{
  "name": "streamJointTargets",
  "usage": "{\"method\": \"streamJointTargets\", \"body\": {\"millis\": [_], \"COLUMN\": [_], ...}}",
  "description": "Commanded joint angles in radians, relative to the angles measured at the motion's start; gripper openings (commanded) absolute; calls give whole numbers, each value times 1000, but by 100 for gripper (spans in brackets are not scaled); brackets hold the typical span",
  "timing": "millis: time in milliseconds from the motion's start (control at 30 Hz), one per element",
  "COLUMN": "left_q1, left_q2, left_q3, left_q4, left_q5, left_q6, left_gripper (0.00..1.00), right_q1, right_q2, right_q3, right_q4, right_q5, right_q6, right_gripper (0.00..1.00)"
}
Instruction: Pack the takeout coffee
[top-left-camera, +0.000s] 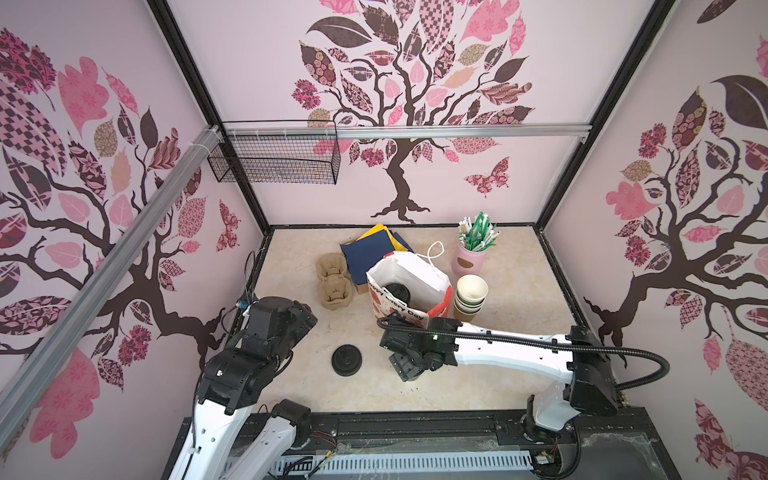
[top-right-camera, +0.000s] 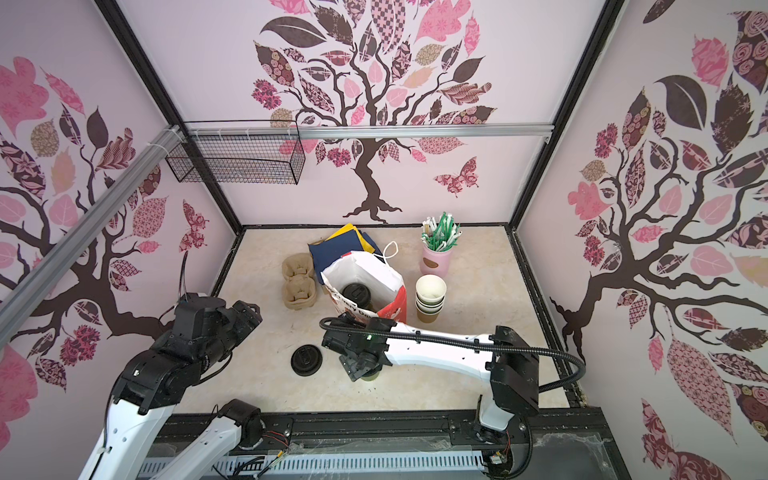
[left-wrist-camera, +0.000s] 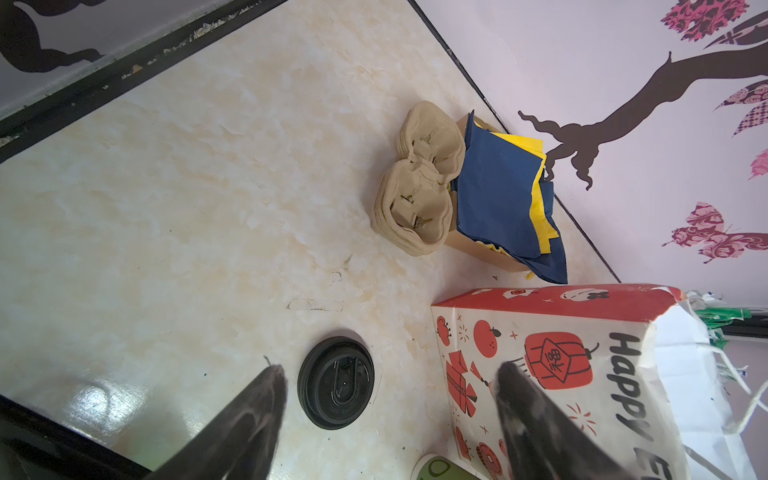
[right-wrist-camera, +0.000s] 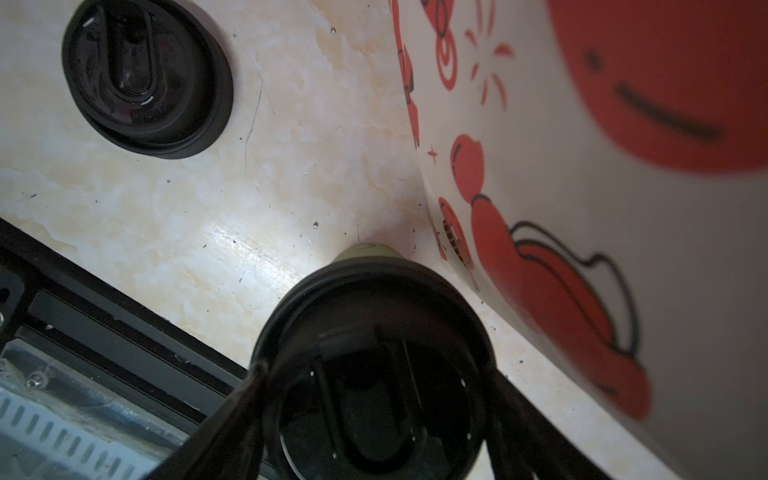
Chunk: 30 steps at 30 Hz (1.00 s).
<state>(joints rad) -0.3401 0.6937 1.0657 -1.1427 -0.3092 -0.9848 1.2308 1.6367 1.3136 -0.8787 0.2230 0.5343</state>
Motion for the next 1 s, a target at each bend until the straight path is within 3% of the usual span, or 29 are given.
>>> {"method": "streamJointTargets", "body": {"millis": [0,400,967], "left_q1": [5,4,4], "left_q2": [3,24,90], "left_q3": [4,2,6], "left_q4": [26,46,149], "left_q5": [-4,10,125], "left_q6": [19,30,103], "left_gripper": [82,82,82], "right_q1": [3,3,-36], "right_q2": [7,-107,-305], "right_q3": [-23,-13,-205], "right_q4": [-74,-164,-167], "right_q5": [-50,-79,-41], "right_q6": [-16,-52,118], "right_gripper": [77,73,75]}}
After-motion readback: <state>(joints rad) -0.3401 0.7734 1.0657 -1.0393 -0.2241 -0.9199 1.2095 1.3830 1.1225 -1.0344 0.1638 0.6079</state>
